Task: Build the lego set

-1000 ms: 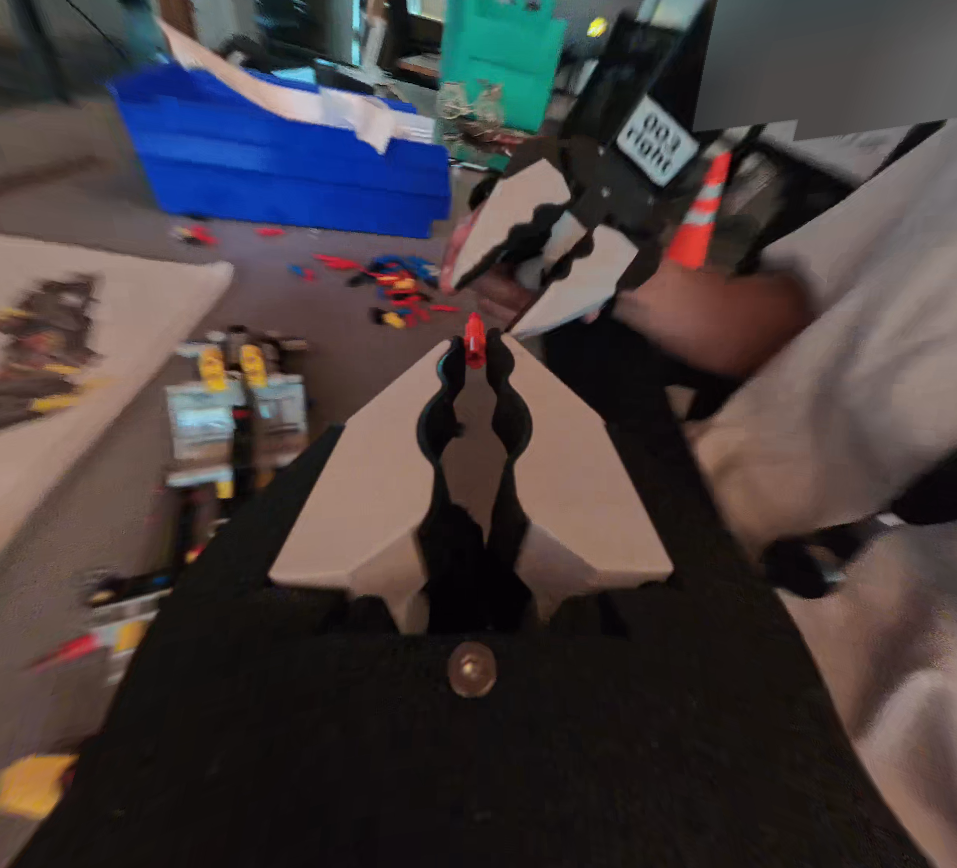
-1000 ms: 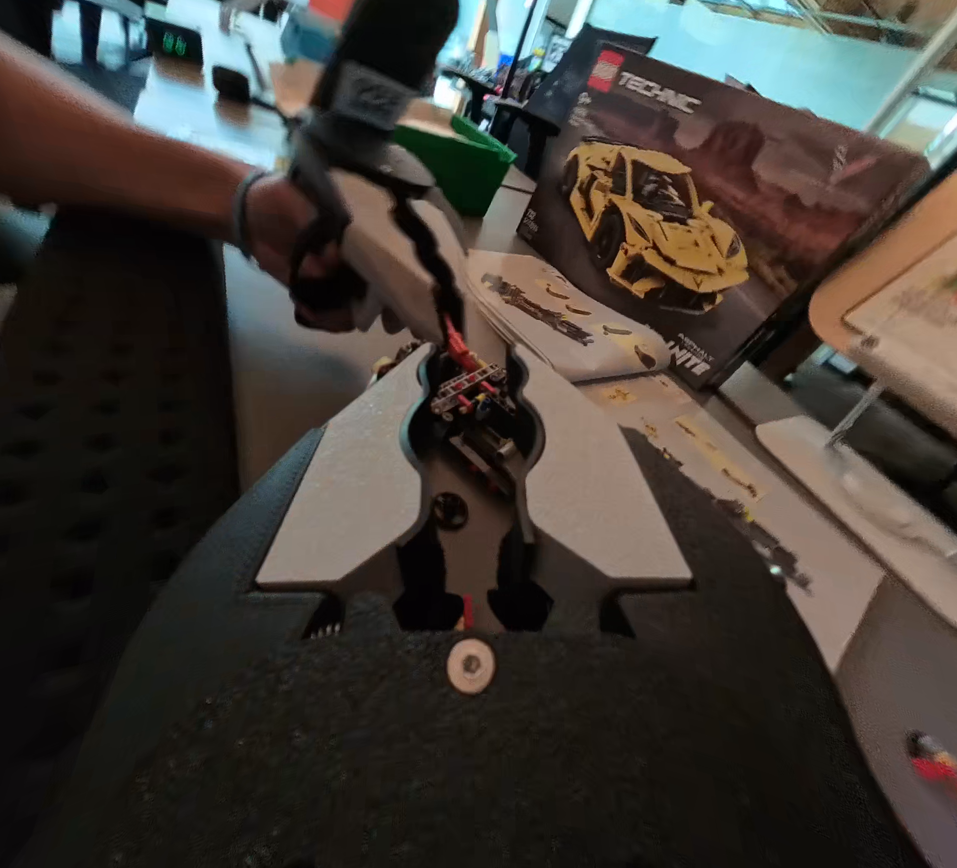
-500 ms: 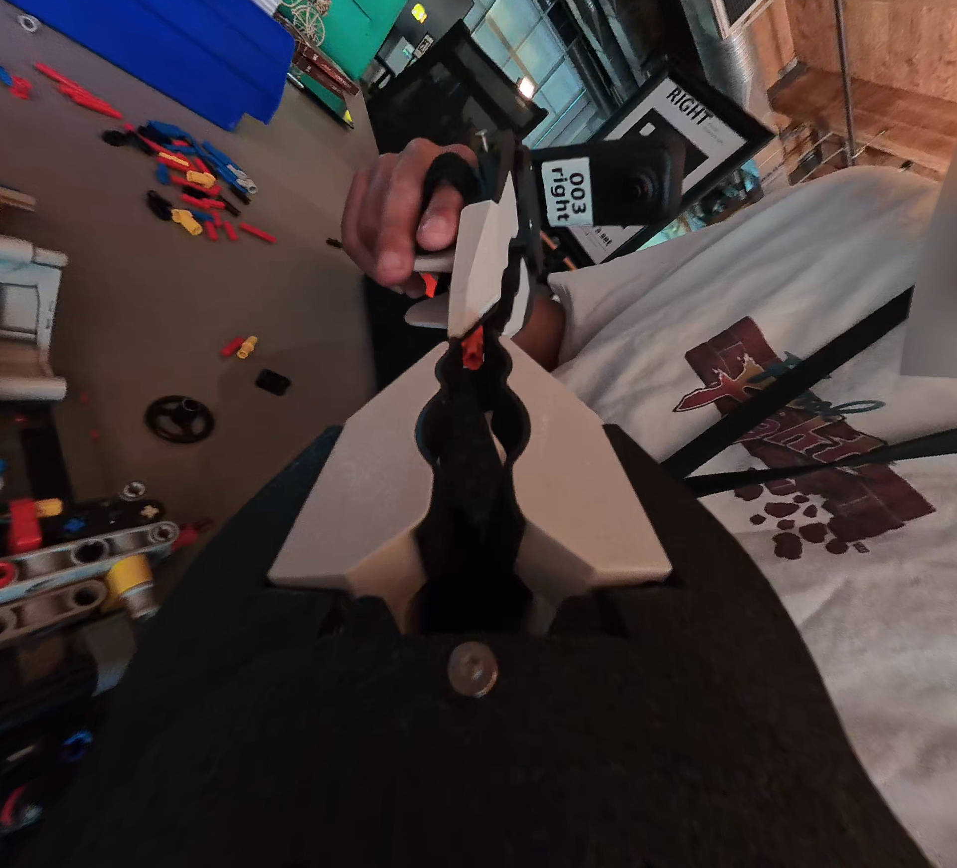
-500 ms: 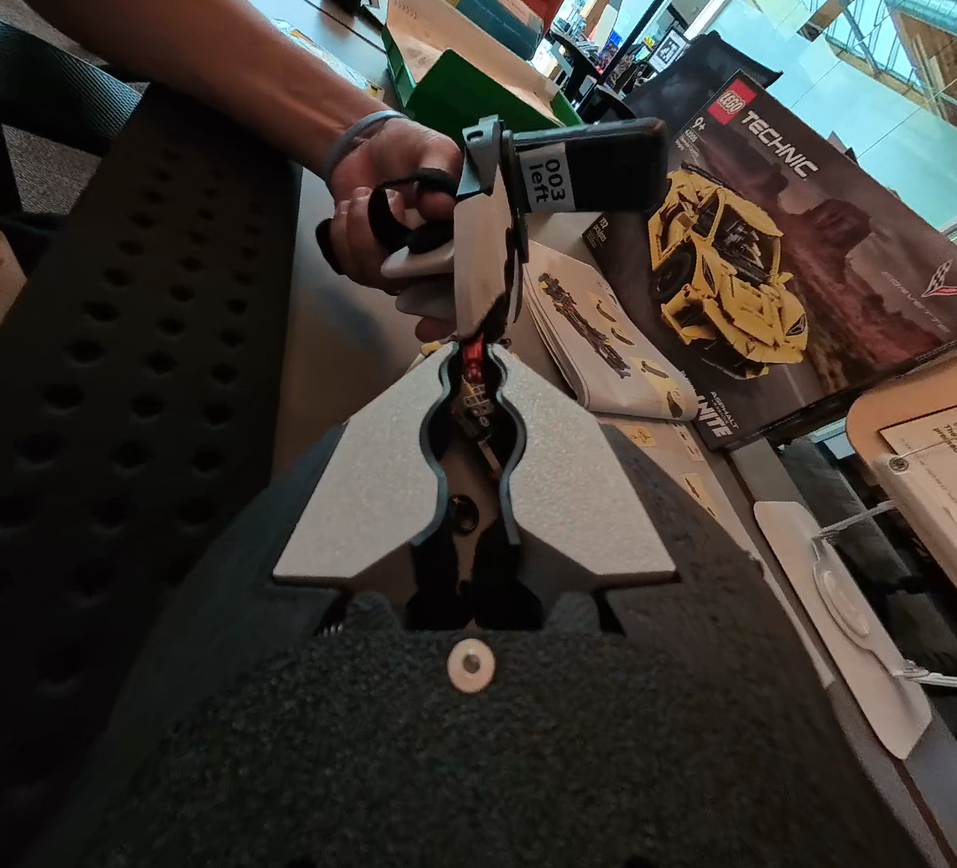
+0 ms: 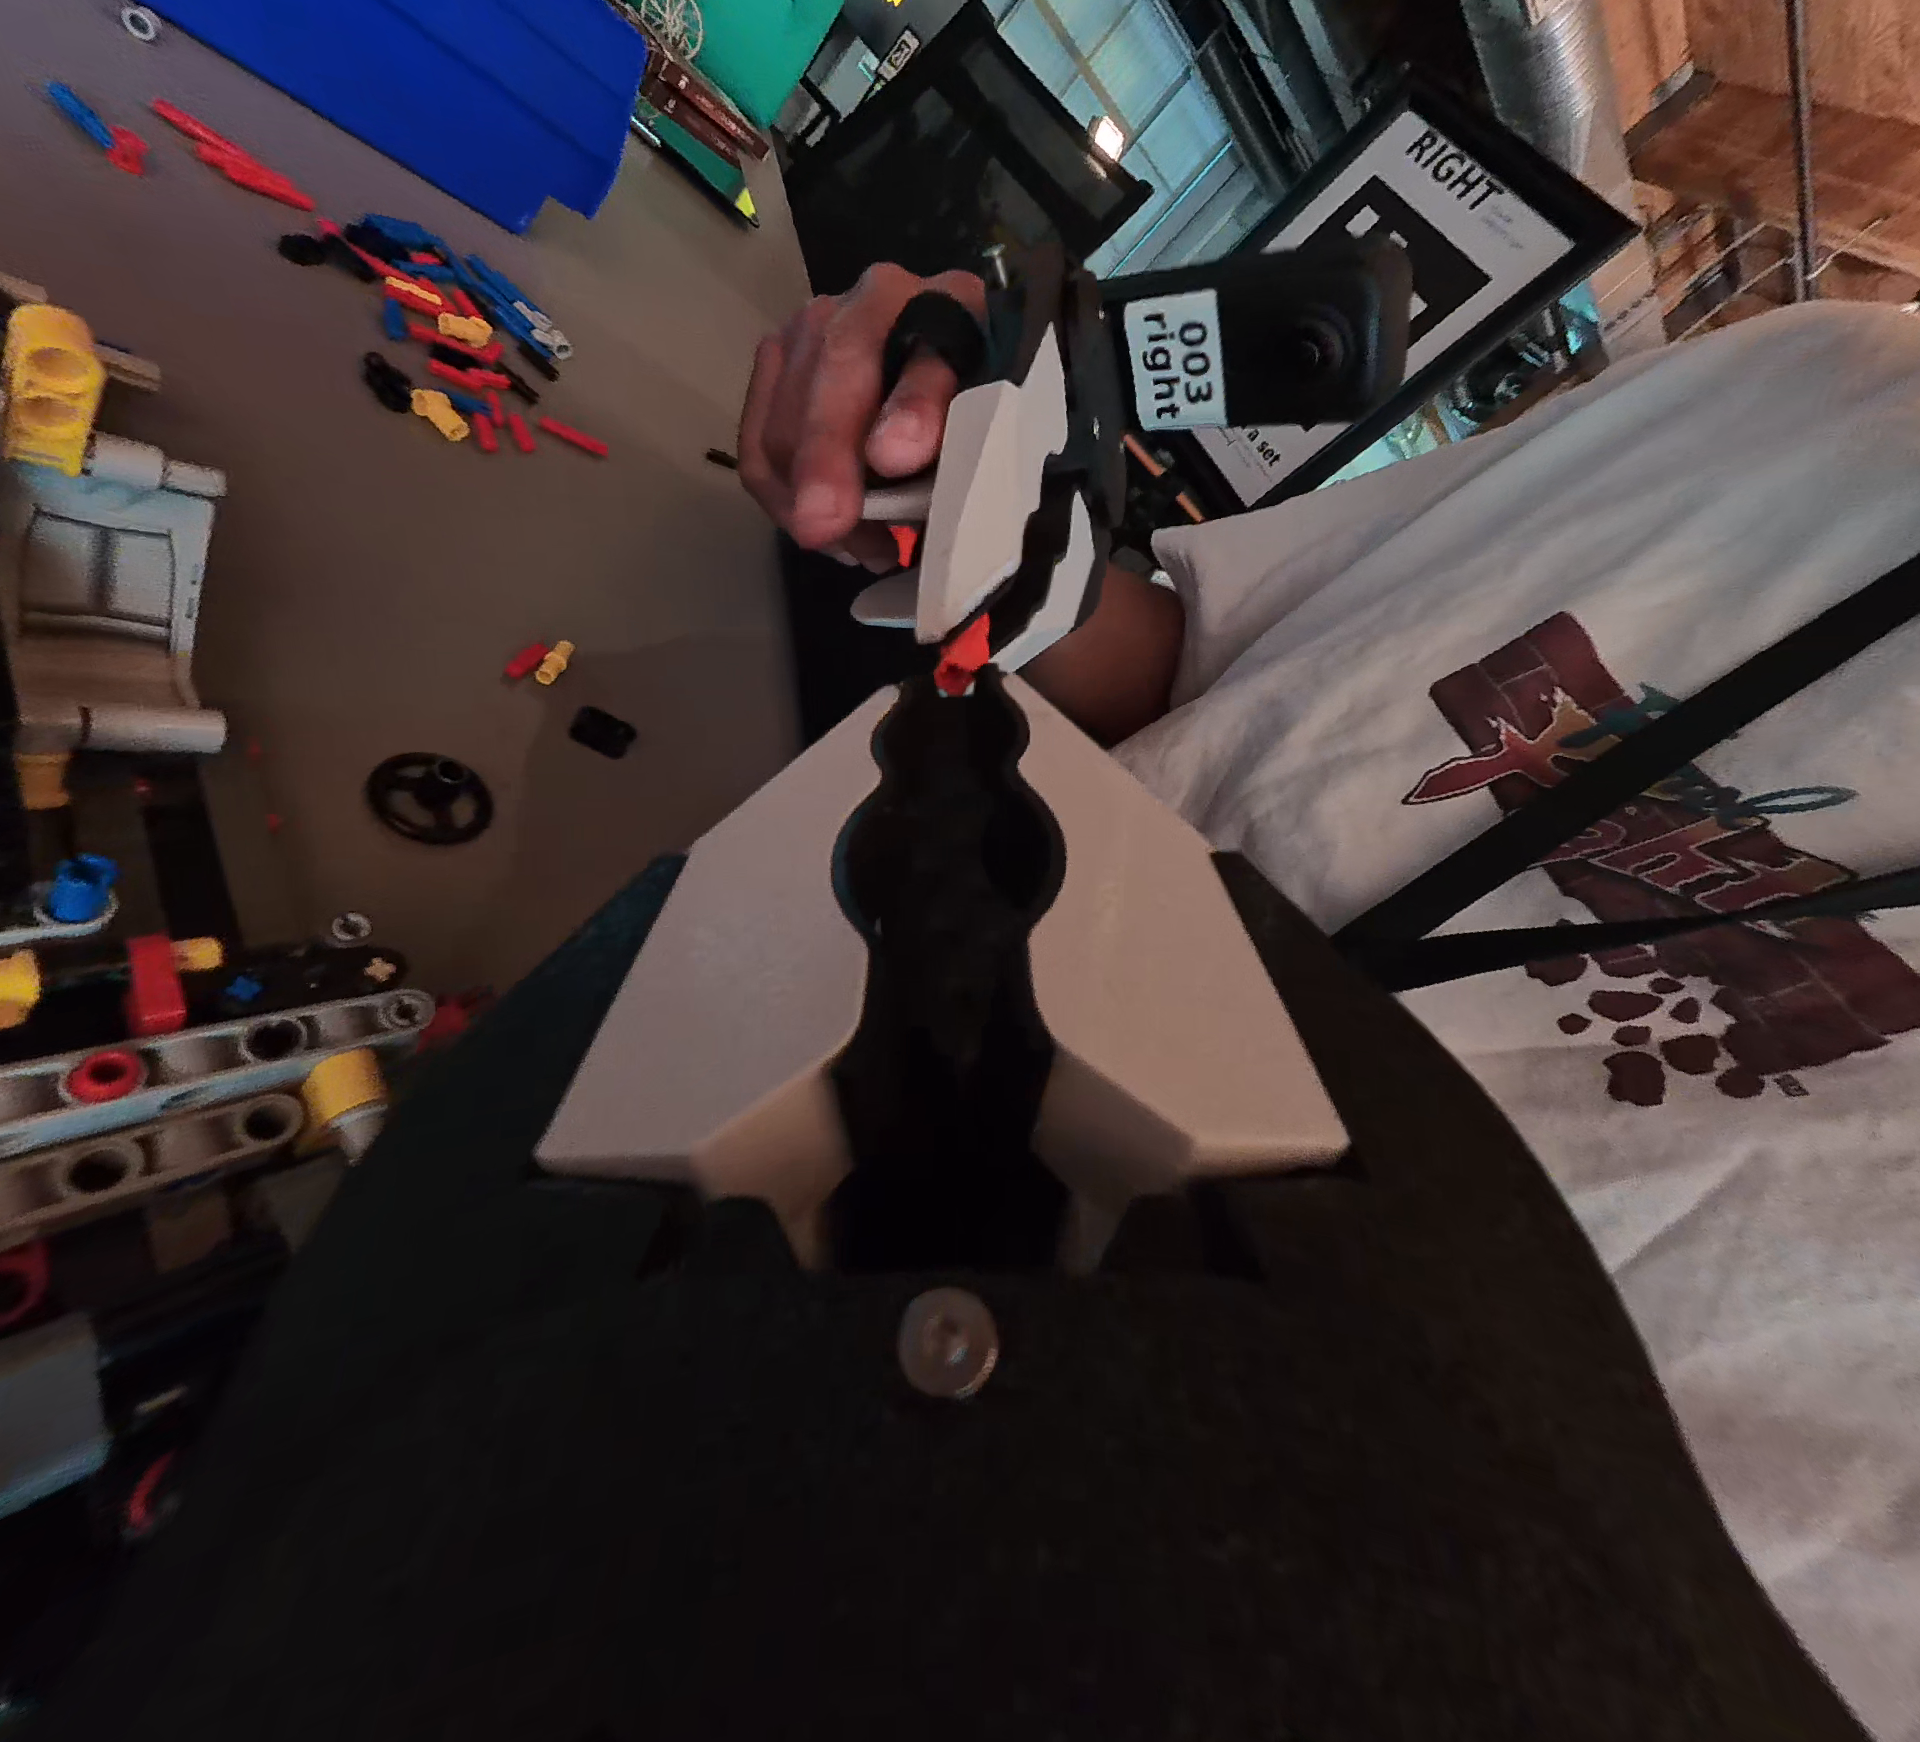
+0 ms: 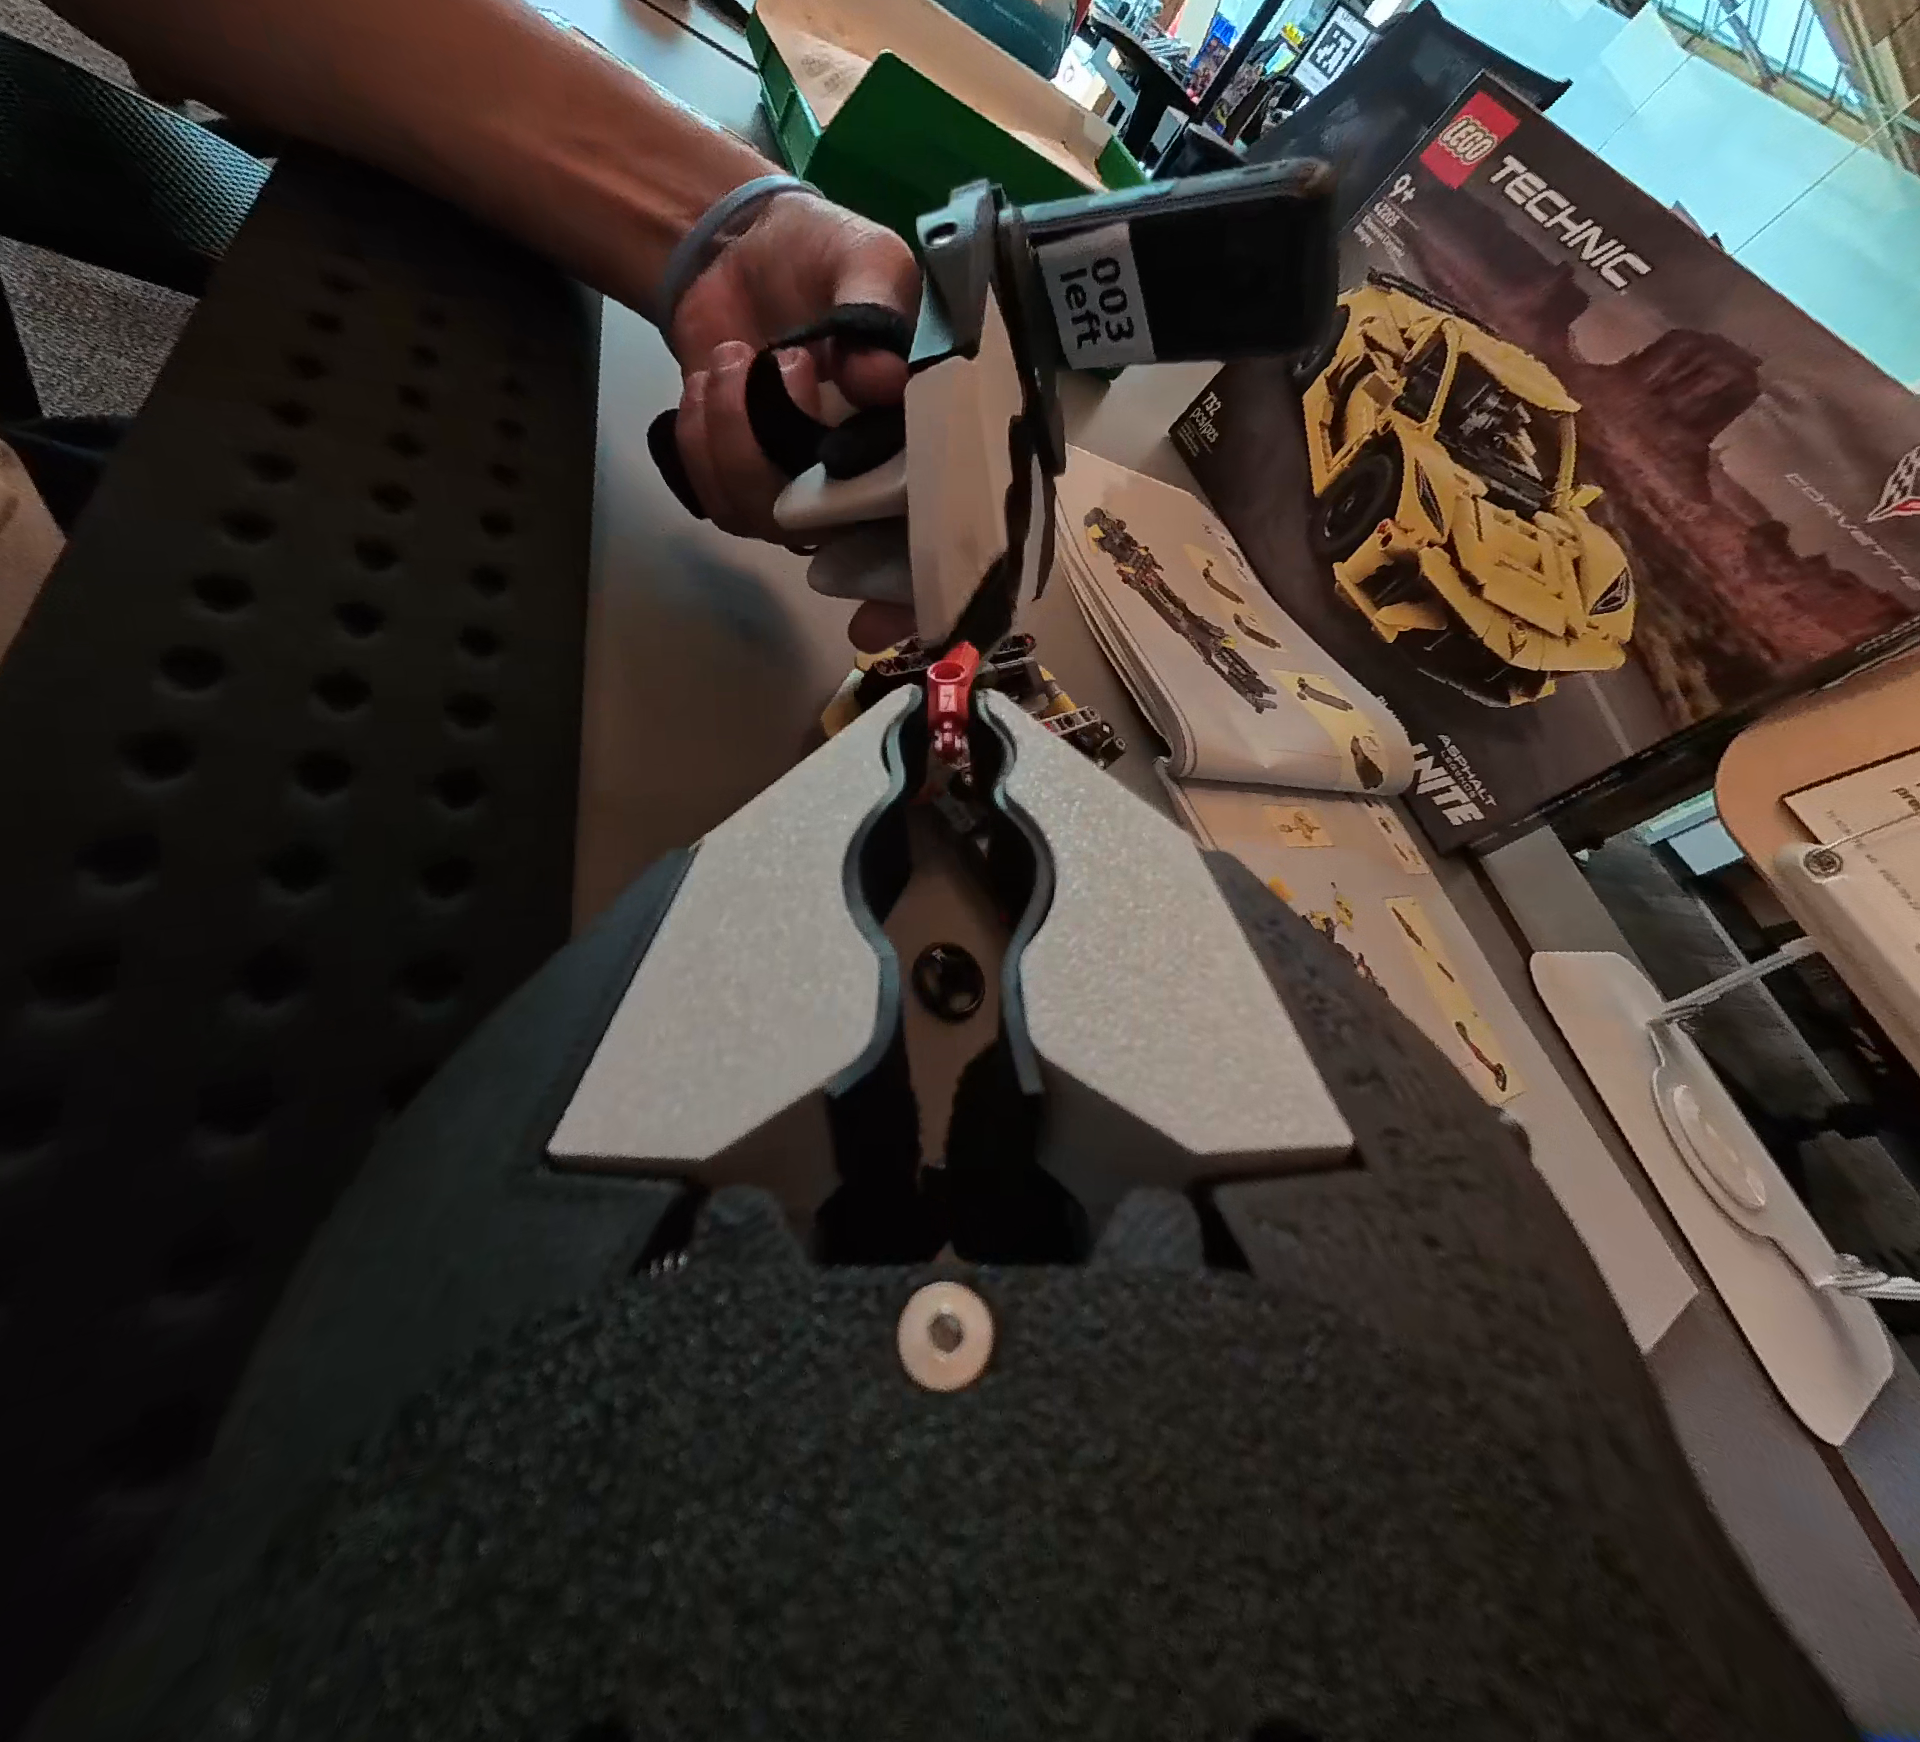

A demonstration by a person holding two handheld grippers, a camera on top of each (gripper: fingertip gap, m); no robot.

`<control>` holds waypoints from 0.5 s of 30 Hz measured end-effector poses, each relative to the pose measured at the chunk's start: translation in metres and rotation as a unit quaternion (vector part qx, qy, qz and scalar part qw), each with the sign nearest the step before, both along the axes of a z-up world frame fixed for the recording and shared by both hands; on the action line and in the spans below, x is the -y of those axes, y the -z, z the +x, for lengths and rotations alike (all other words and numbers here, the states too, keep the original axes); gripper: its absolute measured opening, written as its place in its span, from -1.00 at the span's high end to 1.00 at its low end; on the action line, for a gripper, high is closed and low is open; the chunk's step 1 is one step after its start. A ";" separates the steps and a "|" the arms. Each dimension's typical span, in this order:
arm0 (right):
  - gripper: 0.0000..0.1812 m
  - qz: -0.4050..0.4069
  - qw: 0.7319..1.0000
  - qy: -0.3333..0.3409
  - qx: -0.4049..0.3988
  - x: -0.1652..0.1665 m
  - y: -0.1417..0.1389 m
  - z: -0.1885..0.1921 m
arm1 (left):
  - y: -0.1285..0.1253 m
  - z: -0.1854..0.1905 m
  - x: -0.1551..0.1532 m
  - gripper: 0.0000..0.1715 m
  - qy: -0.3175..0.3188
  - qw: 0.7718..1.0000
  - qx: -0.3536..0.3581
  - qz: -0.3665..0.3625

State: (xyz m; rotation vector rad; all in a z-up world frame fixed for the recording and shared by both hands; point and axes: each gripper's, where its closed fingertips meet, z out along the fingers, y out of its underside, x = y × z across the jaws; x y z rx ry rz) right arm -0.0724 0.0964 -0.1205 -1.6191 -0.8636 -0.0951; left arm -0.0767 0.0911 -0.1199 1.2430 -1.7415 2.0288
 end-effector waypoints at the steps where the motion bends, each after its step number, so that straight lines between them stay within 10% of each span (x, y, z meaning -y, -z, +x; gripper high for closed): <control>1: 0.94 0.002 1.000 0.000 0.002 0.000 0.000 0.000 | -0.001 0.001 -0.001 0.93 -0.001 1.000 -0.002 -0.008; 15: 0.93 0.032 0.999 -0.010 -0.018 0.001 -0.010 -0.005 | -0.011 -0.004 0.004 0.96 0.023 0.997 -0.009 -0.072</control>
